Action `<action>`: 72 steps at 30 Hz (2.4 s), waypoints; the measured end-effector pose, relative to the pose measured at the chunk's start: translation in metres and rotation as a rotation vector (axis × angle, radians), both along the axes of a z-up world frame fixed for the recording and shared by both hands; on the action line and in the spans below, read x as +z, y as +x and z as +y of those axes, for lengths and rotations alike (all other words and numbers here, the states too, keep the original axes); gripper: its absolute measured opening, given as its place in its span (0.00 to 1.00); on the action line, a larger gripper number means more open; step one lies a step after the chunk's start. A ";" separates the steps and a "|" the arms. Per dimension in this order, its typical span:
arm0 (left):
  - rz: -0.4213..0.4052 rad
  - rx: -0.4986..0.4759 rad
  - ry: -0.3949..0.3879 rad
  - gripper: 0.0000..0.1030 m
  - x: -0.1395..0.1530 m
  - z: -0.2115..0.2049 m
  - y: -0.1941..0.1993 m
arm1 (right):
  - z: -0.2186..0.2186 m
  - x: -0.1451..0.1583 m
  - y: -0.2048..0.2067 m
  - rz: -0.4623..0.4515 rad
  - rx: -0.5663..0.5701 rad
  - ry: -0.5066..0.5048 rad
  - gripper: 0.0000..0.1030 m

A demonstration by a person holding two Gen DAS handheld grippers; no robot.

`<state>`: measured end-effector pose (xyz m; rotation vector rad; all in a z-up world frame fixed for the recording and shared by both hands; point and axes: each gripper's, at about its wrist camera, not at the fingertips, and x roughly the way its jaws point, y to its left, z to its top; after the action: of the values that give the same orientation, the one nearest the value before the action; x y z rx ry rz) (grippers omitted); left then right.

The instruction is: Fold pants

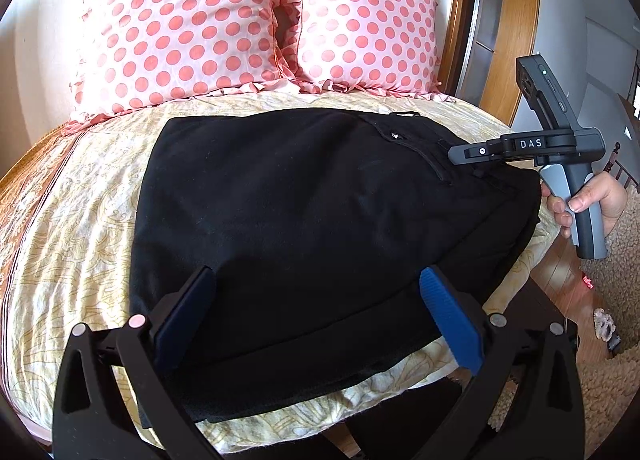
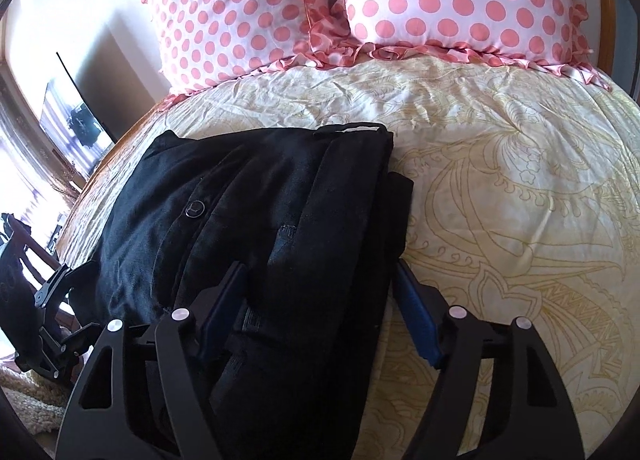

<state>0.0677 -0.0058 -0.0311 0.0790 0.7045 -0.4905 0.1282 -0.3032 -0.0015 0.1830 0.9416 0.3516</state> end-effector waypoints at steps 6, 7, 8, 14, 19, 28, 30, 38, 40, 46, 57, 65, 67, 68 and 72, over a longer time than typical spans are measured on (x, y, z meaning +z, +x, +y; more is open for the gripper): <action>0.000 0.000 -0.001 0.98 0.000 0.000 0.000 | 0.004 0.000 0.003 -0.011 0.002 -0.019 0.71; 0.000 0.000 0.000 0.98 0.000 0.000 0.000 | 0.008 0.003 0.000 -0.035 0.013 -0.054 0.69; -0.001 0.000 0.000 0.98 0.000 0.000 0.000 | 0.014 0.006 -0.004 -0.059 0.027 -0.097 0.67; -0.001 0.001 0.001 0.98 0.000 0.000 0.002 | 0.032 0.013 -0.013 -0.104 0.083 -0.159 0.65; 0.000 0.000 -0.002 0.98 0.001 0.000 0.002 | 0.010 0.002 0.000 -0.013 0.008 -0.035 0.66; 0.004 0.001 -0.008 0.98 0.001 0.001 0.003 | 0.017 0.004 -0.006 -0.062 0.047 -0.041 0.46; 0.009 0.003 -0.016 0.98 0.002 0.002 0.004 | 0.017 0.003 -0.004 -0.052 0.039 -0.037 0.46; 0.096 0.026 -0.171 0.98 0.027 0.031 0.016 | 0.021 0.019 -0.016 -0.145 0.059 -0.034 0.23; 0.100 0.070 -0.237 0.98 0.041 0.052 0.026 | 0.025 0.026 -0.021 -0.185 0.089 -0.036 0.22; 0.213 0.213 -0.316 0.97 0.051 0.100 0.078 | 0.034 0.036 -0.027 -0.226 0.125 -0.011 0.21; 0.501 0.206 -0.362 0.71 0.007 0.100 0.135 | 0.031 0.032 -0.027 -0.212 0.113 0.008 0.21; 0.537 0.230 -0.385 0.70 0.006 0.106 0.141 | 0.026 0.027 -0.024 -0.199 0.104 0.038 0.21; 0.538 0.226 -0.384 0.70 0.006 0.103 0.142 | 0.024 0.026 -0.024 -0.194 0.097 0.051 0.21; 0.540 0.227 -0.387 0.69 0.006 0.102 0.143 | 0.023 0.025 -0.024 -0.192 0.093 0.054 0.21; 0.540 0.231 -0.374 0.60 0.005 0.098 0.145 | 0.022 0.021 -0.023 -0.181 0.079 0.055 0.21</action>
<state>0.2124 0.0926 -0.0262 -0.4987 1.1211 -0.4153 0.1047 -0.2813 0.0198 0.1616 0.7624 0.4598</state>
